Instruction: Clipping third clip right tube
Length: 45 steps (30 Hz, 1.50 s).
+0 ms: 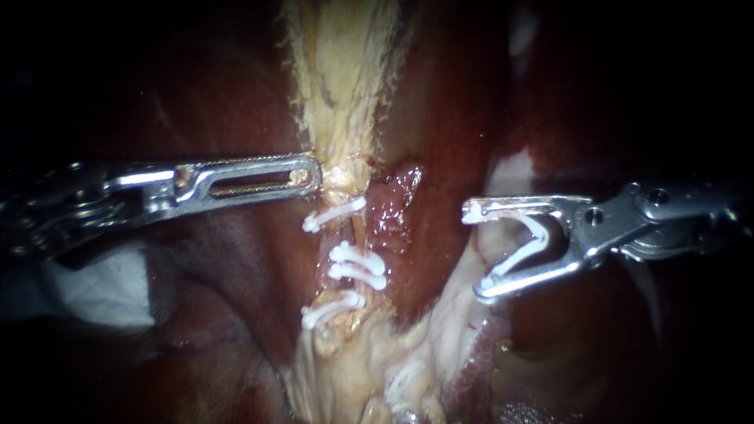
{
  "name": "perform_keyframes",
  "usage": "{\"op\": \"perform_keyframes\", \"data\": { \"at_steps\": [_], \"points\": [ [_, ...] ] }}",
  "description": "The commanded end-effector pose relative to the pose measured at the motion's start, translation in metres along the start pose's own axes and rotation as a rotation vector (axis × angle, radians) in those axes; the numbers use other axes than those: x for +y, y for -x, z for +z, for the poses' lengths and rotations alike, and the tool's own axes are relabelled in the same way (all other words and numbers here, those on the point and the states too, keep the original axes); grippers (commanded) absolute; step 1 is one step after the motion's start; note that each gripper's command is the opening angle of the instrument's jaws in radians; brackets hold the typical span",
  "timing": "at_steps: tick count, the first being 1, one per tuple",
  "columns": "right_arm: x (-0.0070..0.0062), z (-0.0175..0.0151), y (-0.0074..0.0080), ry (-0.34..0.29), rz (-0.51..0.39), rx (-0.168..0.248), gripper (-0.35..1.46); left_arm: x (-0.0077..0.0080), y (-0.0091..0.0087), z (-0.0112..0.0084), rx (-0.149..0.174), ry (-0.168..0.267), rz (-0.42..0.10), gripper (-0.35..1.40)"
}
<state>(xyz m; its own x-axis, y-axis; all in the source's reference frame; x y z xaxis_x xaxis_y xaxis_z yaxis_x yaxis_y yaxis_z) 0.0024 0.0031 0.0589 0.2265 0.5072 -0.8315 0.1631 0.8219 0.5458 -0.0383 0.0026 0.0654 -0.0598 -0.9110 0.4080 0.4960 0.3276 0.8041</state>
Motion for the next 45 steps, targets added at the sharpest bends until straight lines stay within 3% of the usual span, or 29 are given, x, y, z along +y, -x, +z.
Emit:
{"op": "perform_keyframes", "data": {
  "at_steps": [1, 9, 17, 23, 29, 38, 45],
  "points": [
    [-0.0001, 0.0000, 0.0000, 0.000, 0.001, 0.000, 0.60, 0.0000, 0.0000, 0.0000, 0.000, 0.000, 0.000, -0.35],
    [-0.0001, 0.0002, 0.0003, -0.008, -0.001, 0.000, 0.60, -0.0001, 0.0001, -0.0005, 0.001, -0.002, -0.001, -0.35],
    [0.0006, 0.0017, 0.0021, -0.011, 0.001, -0.007, 0.60, -0.0005, 0.0014, -0.0038, 0.014, -0.011, -0.008, -0.35],
    [0.0022, 0.0037, 0.0047, -0.013, 0.029, -0.024, 0.60, -0.0013, 0.0026, -0.0067, -0.006, -0.016, -0.016, -0.35],
    [0.0044, 0.0072, 0.0069, -0.014, 0.061, -0.035, 0.60, -0.0022, 0.0029, -0.0078, -0.012, -0.021, -0.019, -0.35],
    [0.0081, 0.0133, 0.0081, -0.036, 0.083, -0.047, 0.60, -0.0026, 0.0033, -0.0091, -0.019, -0.024, -0.022, -0.35],
    [0.0092, 0.0162, 0.0097, -0.048, 0.095, -0.057, 0.60, -0.0033, 0.0033, -0.0095, -0.022, -0.025, -0.023, -0.35]
  ]
}}
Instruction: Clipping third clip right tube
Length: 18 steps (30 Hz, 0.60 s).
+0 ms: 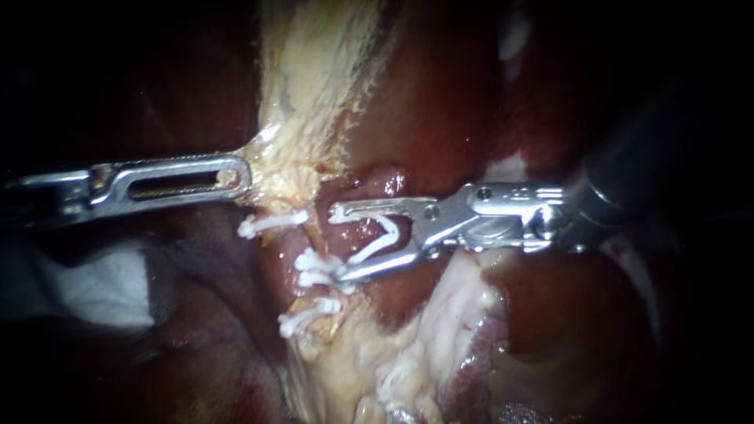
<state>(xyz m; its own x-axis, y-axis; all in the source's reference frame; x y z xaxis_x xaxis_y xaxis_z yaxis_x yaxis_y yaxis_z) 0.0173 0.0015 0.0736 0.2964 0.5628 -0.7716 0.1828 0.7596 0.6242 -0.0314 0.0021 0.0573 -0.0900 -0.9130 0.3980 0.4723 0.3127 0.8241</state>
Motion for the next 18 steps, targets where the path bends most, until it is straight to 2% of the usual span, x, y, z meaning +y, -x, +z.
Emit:
{"op": "perform_keyframes", "data": {
  "at_steps": [1, 10, 13, 18],
  "points": [
    [0.0002, 0.0002, 0.0002, -0.002, 0.002, -0.001, 0.60, -0.0002, 0.0000, -0.0001, 0.000, 0.000, 0.000, -0.35],
    [0.0009, 0.0025, 0.0007, -0.031, 0.012, -0.006, 0.60, -0.0008, 0.0000, -0.0003, -0.003, 0.000, -0.001, -0.35],
    [0.0006, 0.0030, 0.0004, -0.042, 0.014, -0.009, 0.60, -0.0008, 0.0000, -0.0003, -0.003, 0.000, -0.001, -0.35],
    [-0.0002, 0.0038, -0.0001, -0.078, 0.019, 0.013, 0.60, -0.0007, 0.0000, -0.0003, -0.003, 0.000, -0.001, -0.35]
  ]
}}
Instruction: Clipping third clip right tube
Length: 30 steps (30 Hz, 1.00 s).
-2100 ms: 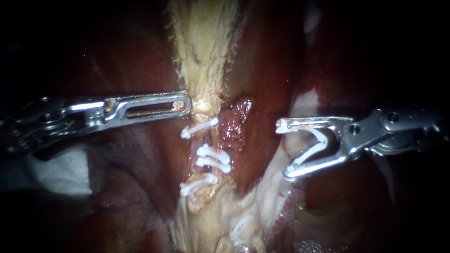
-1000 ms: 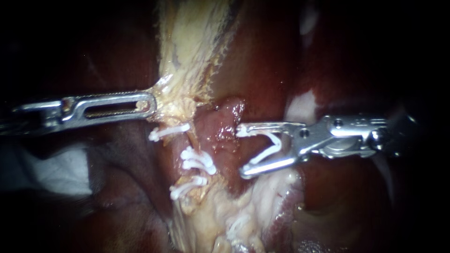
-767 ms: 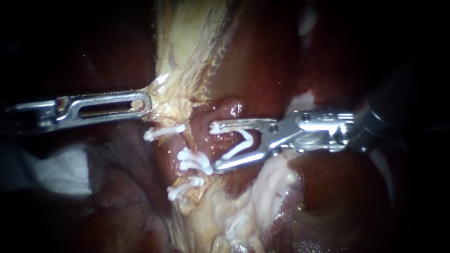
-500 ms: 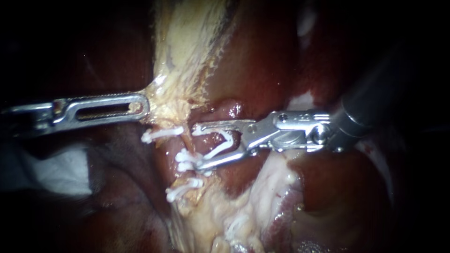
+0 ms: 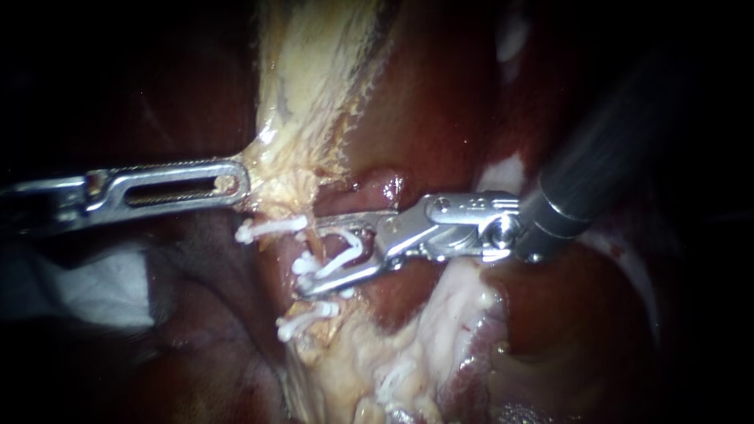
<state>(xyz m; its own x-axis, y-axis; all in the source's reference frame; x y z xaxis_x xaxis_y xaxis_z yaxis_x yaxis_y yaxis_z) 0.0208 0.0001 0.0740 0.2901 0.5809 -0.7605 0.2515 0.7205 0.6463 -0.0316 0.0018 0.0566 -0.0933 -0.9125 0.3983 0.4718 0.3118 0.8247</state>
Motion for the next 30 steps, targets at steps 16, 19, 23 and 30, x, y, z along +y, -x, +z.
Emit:
{"op": "perform_keyframes", "data": {
  "at_steps": [16, 19, 23, 30],
  "points": [
    [-0.0016, 0.0011, -0.0011, -0.095, 0.021, 0.078, 0.57, 0.0007, 0.0001, 0.0002, 0.000, 0.001, 0.001, -0.35],
    [-0.0016, 0.0014, -0.0015, -0.105, 0.026, 0.096, 0.57, 0.0007, 0.0001, 0.0003, 0.000, 0.001, 0.001, -0.35],
    [-0.0014, 0.0014, -0.0023, -0.111, 0.028, 0.119, 0.56, 0.0007, 0.0000, 0.0003, -0.001, 0.002, 0.001, -0.35],
    [-0.0011, 0.0006, -0.0040, -0.118, 0.047, 0.155, 0.54, 0.0007, -0.0001, 0.0005, -0.002, 0.003, 0.002, -0.35]
  ]
}}
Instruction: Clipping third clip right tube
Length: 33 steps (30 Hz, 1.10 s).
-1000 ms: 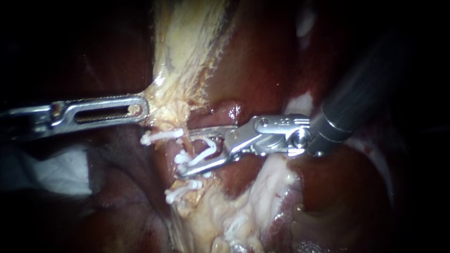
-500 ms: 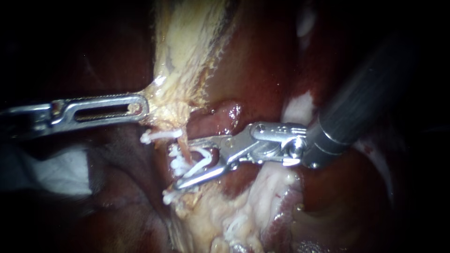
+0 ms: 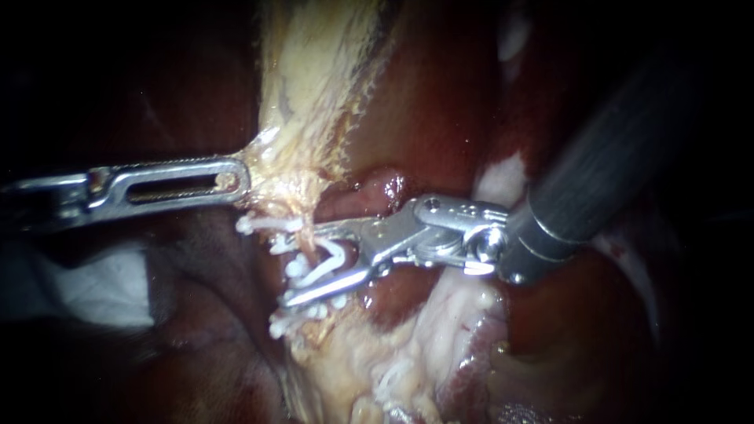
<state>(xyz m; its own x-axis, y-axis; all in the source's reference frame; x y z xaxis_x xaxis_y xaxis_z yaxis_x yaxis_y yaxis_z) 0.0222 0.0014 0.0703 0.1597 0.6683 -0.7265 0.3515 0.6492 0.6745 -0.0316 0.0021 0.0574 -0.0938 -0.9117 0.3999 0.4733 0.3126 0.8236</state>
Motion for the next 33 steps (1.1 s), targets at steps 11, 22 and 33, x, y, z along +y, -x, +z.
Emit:
{"op": "perform_keyframes", "data": {
  "at_steps": [11, 22, 33],
  "points": [
    [0.0001, -0.0005, -0.0011, -0.002, 0.033, 0.012, 0.45, 0.0005, 0.0000, 0.0003, 0.000, 0.000, 0.001, -0.35],
    [0.0002, -0.0009, -0.0014, 0.034, 0.083, 0.024, -0.11, 0.0007, -0.0001, 0.0004, 0.000, 0.000, 0.002, -0.35],
    [0.0007, -0.0020, -0.0010, 0.055, 0.191, 0.008, -0.35, 0.0007, -0.0001, 0.0005, -0.001, 0.000, 0.002, -0.35]
  ]
}}
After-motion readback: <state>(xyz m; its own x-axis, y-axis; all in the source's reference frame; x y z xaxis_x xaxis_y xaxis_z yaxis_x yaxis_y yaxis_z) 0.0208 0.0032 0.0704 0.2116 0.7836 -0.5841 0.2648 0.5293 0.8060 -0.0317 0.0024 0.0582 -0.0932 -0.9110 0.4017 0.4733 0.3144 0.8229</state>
